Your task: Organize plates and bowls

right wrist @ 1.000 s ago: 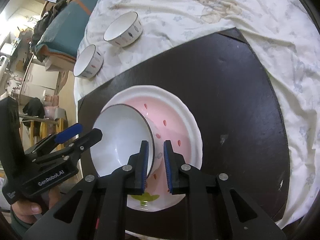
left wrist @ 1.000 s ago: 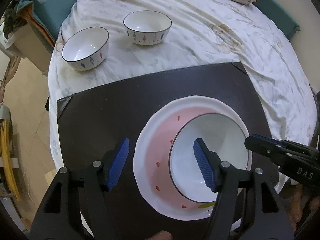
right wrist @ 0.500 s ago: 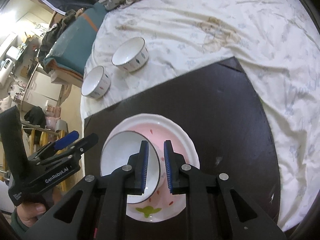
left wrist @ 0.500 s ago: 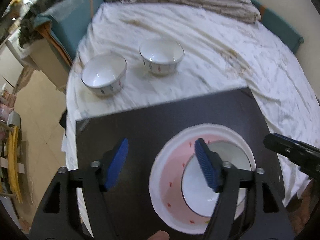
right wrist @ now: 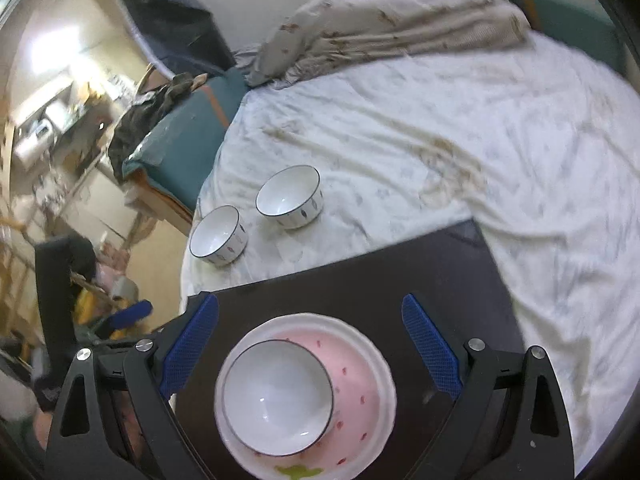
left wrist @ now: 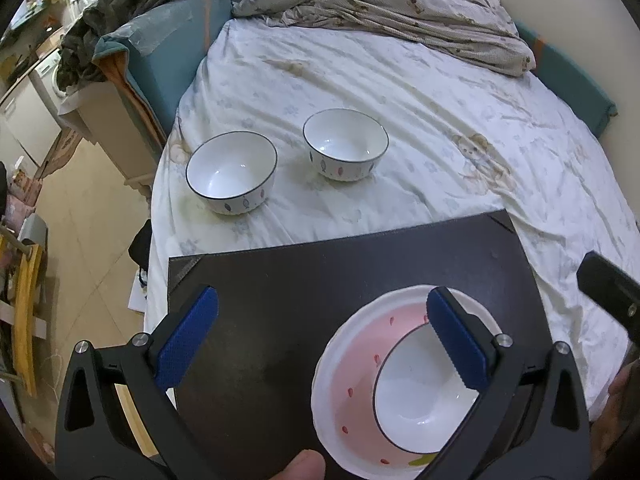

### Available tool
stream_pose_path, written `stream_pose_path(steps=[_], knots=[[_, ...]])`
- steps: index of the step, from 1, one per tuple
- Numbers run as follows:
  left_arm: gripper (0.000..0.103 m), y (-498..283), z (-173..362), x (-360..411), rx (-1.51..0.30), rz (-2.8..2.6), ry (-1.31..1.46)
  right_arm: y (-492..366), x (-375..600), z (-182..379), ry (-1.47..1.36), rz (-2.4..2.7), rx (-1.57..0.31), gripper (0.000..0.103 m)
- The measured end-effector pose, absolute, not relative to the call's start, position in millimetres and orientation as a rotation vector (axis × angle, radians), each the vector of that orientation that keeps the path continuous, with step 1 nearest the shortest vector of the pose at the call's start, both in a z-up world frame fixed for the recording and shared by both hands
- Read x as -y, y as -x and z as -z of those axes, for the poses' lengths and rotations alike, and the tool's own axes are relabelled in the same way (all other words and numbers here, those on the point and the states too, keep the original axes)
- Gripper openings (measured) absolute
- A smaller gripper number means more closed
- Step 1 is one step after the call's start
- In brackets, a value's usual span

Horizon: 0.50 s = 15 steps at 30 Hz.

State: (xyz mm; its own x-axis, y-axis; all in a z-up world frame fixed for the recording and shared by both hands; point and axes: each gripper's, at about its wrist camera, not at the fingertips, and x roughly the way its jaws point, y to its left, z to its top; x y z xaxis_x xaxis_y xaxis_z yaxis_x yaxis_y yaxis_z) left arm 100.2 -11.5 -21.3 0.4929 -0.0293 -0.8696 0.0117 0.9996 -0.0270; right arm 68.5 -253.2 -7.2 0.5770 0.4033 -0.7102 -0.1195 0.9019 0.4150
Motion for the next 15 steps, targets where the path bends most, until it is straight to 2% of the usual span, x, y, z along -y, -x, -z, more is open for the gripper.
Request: stream_pose_path(steps=[12,15], knots=[[0.103,-141.7,19.7,-10.4,-1.030,-0.045,-0.047,-111.0,248.1,22.2,-0.348,-0.335,-1.077,0.095],[0.103,-154.8,26.4,-18.5,-1.079,-0.016,0.038,-125.5,251.9,29.5,-0.390,-0.319,-1.124,0.095]])
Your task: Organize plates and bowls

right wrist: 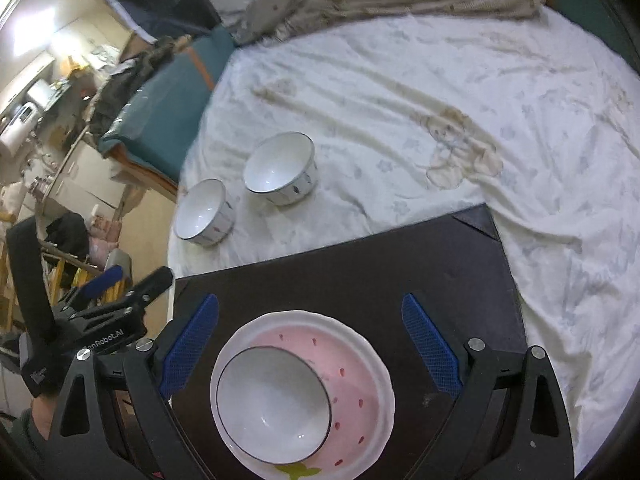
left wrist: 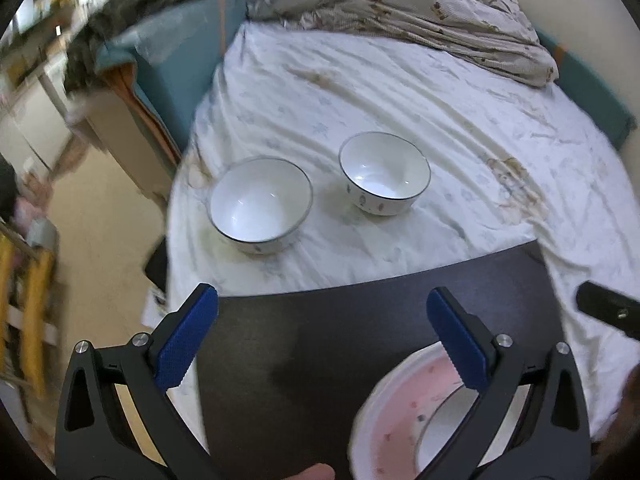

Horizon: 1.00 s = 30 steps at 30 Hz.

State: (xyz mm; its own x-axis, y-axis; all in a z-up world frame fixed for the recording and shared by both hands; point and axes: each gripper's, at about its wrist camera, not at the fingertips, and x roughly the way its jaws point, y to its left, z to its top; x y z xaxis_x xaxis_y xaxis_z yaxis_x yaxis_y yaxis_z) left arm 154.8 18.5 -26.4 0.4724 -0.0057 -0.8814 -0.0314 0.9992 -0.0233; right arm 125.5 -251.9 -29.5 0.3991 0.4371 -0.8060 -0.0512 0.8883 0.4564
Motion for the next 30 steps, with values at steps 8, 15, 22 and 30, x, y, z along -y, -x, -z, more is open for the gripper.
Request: stream_pose_path(steps=[8,15,22,30], knots=[[0.100,-202.0,42.1,-35.8,-1.140,-0.039,0.151,-171.5,237.2,55.5,-0.499,-0.323,-1.226,0.095],[0.081,-235.3,66.7,-58.1,-1.224,-0.021,0.279,-222.3,220.4,73.5,-0.465,-0.299,-1.292,0.095],[0.075,-250.5,78.5,-62.2,-1.251,0.004,0.346,-291.2,187.0,94.6,-0.449,-0.289,-1.346,0.078],[0.066,-249.0,87.3,-58.7,-1.296,0.003,0.310,-323.3,178.5,154.7,-0.499,-0.240,-1.482,0.029]])
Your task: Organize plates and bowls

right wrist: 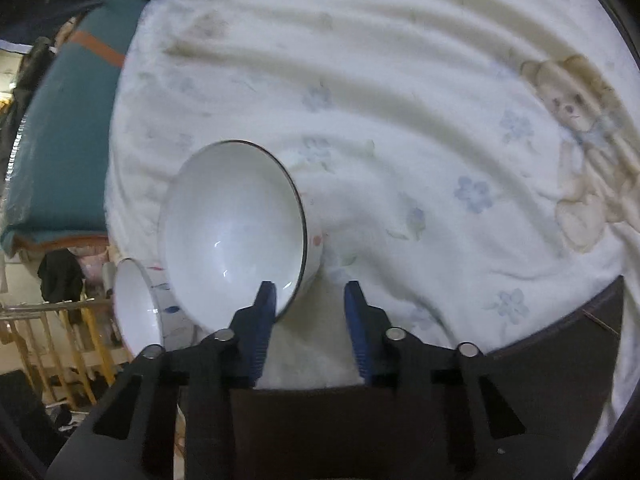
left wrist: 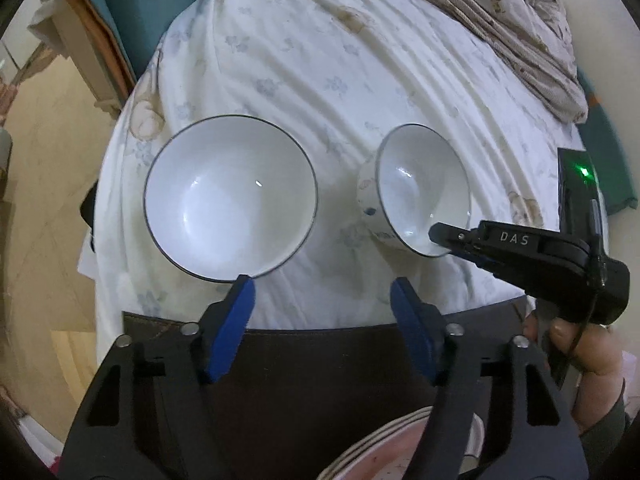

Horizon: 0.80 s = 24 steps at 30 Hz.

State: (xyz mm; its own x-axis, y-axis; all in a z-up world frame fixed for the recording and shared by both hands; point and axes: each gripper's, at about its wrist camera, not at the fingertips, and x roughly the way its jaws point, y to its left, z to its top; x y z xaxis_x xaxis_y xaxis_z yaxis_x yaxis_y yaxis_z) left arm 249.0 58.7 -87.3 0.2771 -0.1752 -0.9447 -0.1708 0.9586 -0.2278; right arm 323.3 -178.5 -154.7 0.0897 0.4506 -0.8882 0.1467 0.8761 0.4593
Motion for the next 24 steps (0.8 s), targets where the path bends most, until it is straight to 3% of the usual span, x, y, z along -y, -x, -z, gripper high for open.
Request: stream_pose_path(steps=[2,7,17,21,24], knots=[[0.066,-249.5,87.7,-62.1,-1.295,-0.008,0.327,-323.5,173.1,158.2,-0.473,-0.260,-1.478,0.017],[0.066,-249.1,87.3,-65.1,-1.298,-0.013,0.338,-314.8,170.9,151.4,-0.419,-0.310,-1.431,0.014],[0.066,-242.1,86.8,-49.7,-1.306,0.043,0.341,-245.3,204.2,133.9,-0.577,-0.376,-1.476,0.011],[0.066,-239.3,94.2,-28.2,-1.334,0.106,0.296,-230.6,212.3,121.8,-0.635,-0.391,-1.458,0.002],[0.065,-240.5,100.7,-19.1,-1.330,0.098,0.255,-226.5,213.2,114.3,-0.585,-0.381,-1.428,0.001]])
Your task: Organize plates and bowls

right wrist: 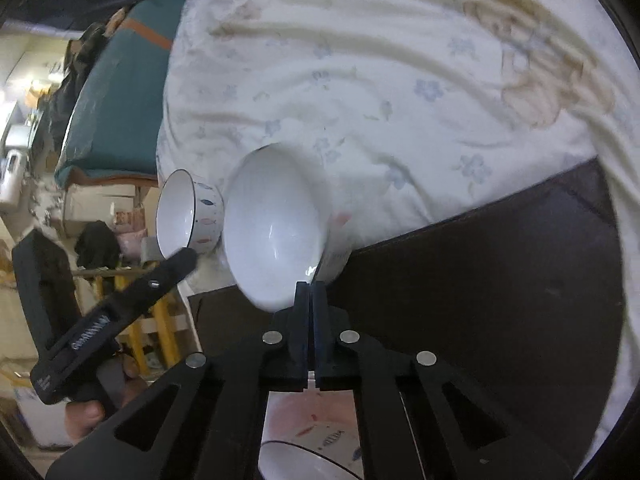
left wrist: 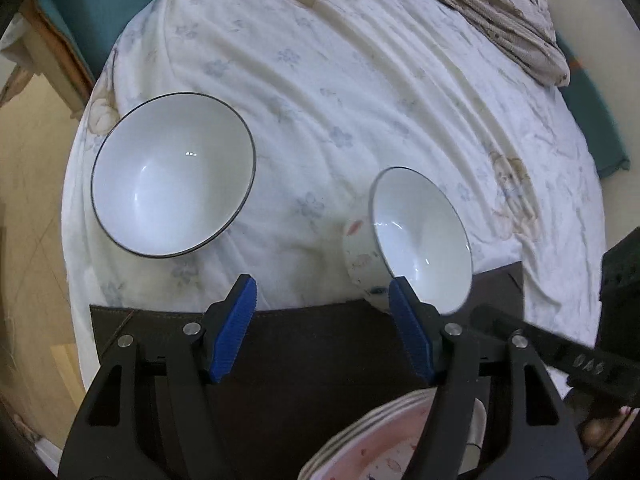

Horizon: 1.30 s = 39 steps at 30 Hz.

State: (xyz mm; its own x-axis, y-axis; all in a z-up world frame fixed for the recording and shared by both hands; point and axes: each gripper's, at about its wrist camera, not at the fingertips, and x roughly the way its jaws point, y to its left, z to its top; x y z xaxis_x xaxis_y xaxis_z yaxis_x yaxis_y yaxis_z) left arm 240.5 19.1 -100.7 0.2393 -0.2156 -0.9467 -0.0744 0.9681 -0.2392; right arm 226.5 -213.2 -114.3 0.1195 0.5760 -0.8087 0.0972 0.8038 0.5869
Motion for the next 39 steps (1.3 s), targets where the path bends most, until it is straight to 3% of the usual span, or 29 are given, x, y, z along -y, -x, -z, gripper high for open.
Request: stream_pose_path(steps=[3,4,7,9,10,11,13,16,18,20,21,24,25,34,39], knots=[[0.063,-243.7,100.0,-23.2,-1.316,0.112,0.319,-226.7,227.5,119.0,-0.659,-0.354,-1.392,0.001],[0.063,-245.1,97.7,-23.4,-1.306,0.115,0.330,-229.1,231.7,119.9,-0.695,-0.351,-1.382,0.008],[0.063,-251.8,98.5,-18.2,-1.303,0.122,0.313,-237.8,237.8,116.6,-0.684,-0.336,-1.380,0.010],[0.063,-258.1,106.8,-13.1,-1.324,0.113,0.290,-244.5,238.4,112.5,-0.625,-0.319,-1.366,0.019],[0.062,-259.6,110.6,-11.6,-1.331,0.107,0.284,-247.3,240.6,114.7,-0.621,-0.311,-1.368,0.031],[0.062,-261.2,115.5,-9.8,-1.339,0.101,0.276,-248.9,241.6,117.4,-0.635,-0.311,-1.373,0.053],[0.050,-262.2,125.4,-4.7,-1.358,0.104,0.250,-252.5,241.6,125.4,-0.682,-0.330,-1.380,0.066],[0.042,-263.3,137.2,3.2,-1.398,0.132,0.227,-254.8,239.5,137.4,-0.671,-0.318,-1.407,0.066],[0.033,-263.1,141.7,6.4,-1.407,0.131,0.199,-254.4,234.2,143.5,-0.639,-0.309,-1.416,0.058],[0.023,-261.5,146.6,6.2,-1.420,0.116,0.192,-254.4,226.6,154.1,-0.606,-0.308,-1.446,0.037],[0.015,-260.0,147.4,4.8,-1.424,0.110,0.213,-253.0,226.2,158.2,-0.609,-0.311,-1.453,0.036],[0.013,-255.5,144.2,9.9,-1.435,0.085,0.178,-250.5,223.3,163.2,-0.652,-0.347,-1.442,0.028],[0.013,-254.5,143.6,11.4,-1.437,0.082,0.165,-250.5,221.4,161.9,-0.648,-0.356,-1.441,0.021],[0.014,-247.3,118.0,7.7,-1.403,0.087,0.170,-246.8,204.4,134.2,-0.454,-0.362,-1.333,0.016],[0.014,-239.1,93.1,8.2,-1.364,0.103,0.188,-245.3,211.4,117.7,-0.496,-0.371,-1.307,0.015]])
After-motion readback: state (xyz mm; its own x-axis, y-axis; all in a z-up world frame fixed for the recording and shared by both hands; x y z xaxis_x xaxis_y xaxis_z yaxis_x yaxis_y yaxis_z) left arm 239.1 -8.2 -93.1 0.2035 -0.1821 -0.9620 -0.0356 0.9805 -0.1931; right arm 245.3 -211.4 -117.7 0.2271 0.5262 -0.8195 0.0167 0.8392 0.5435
